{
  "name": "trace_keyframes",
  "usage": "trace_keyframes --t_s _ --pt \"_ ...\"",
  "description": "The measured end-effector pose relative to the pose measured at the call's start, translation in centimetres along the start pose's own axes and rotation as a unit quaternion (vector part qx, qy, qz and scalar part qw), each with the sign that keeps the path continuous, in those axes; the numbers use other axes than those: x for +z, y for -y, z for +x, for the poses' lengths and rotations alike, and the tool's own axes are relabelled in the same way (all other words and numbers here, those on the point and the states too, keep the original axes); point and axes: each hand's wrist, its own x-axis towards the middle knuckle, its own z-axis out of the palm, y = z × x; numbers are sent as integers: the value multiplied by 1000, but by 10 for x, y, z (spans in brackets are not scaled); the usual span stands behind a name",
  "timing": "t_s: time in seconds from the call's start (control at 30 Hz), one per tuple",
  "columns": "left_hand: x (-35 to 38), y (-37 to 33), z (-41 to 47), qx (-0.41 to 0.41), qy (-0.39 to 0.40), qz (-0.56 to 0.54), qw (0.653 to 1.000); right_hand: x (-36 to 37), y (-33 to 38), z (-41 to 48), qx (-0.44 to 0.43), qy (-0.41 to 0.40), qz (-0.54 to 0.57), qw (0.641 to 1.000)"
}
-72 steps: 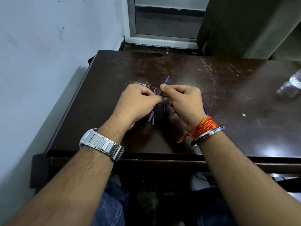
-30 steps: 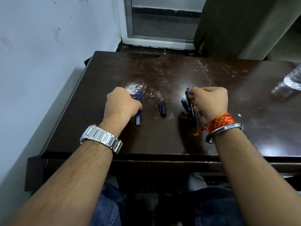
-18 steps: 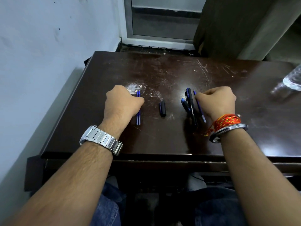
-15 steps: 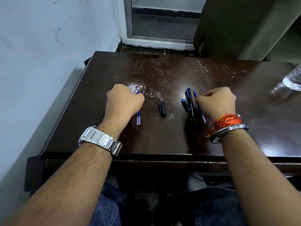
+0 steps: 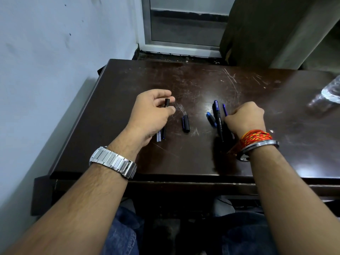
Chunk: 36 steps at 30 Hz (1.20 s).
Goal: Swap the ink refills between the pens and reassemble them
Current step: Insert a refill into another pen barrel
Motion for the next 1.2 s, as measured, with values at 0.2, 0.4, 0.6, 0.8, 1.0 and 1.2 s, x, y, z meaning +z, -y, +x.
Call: trace_keyframes --t_s 0.2,0.4,0.6,0.8,1.0,1.2 --pt "1 0 -3 12 10 -10 1000 1 23 -17 -111 -73 242 961" --pt "5 -1 -7 13 81 -4 997 12 47 -39 -67 119 540 830" --pt "6 -2 -9 -1 110 2 994 9 50 -43 -73 116 568 811" --pt "6 -2 -9 0 110 11 994 12 49 -43 -83 116 539 830" --pt "7 -1 -9 12 83 -5 996 12 49 -52 -84 182 483 852" --pt "3 -1 -7 21 50 -4 999 2 40 -34 -26 117 473 873"
